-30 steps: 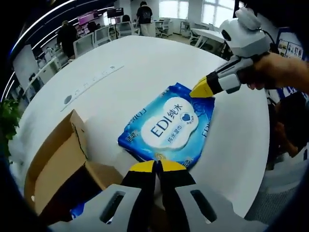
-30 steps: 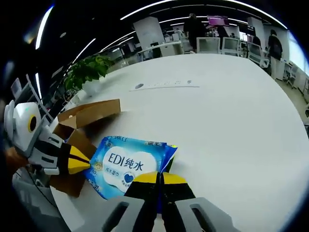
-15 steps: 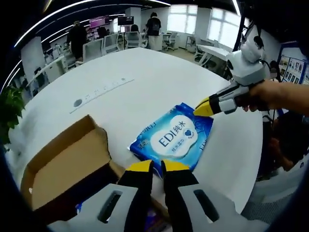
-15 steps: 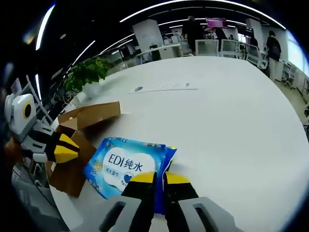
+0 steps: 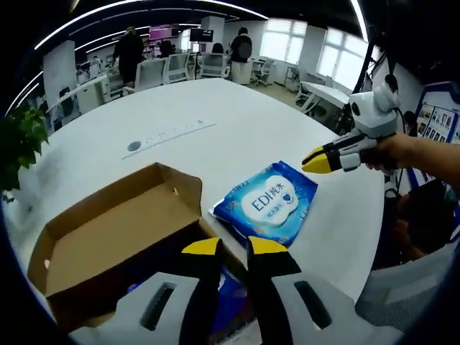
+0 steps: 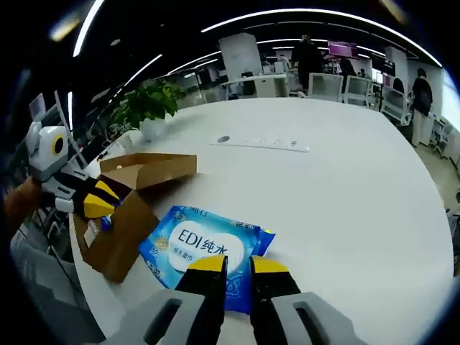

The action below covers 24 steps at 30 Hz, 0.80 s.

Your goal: Operate the shoe box by opening the lid, removing the specified soft item, and placing it in the target area until the item is outside and the box remains undamaged.

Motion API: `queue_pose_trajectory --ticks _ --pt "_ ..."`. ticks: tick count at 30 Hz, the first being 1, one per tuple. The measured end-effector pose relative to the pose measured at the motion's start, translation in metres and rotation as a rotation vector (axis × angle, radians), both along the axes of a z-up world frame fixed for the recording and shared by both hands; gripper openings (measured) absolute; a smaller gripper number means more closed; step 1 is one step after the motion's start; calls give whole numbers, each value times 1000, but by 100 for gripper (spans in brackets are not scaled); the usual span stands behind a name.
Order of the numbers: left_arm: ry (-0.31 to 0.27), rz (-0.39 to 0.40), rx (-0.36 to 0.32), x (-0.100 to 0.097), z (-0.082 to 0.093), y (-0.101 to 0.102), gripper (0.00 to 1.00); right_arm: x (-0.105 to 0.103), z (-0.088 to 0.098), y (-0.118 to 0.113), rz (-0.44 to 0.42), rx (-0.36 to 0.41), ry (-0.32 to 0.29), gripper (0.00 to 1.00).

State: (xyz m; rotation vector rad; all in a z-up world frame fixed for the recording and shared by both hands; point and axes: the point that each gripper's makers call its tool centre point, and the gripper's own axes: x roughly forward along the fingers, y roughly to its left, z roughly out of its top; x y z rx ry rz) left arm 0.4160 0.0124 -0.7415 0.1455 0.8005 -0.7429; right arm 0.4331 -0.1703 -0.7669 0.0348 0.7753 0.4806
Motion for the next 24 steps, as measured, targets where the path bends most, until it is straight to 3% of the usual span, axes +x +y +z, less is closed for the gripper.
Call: queue_pose_trajectory --ticks 17,24 --pt "9 63 3 -4 8 63 16 -17 33 38 168 -26 -55 23" --pt "7 75 34 -9 8 86 18 -22 41 57 245 -37 -77 27"
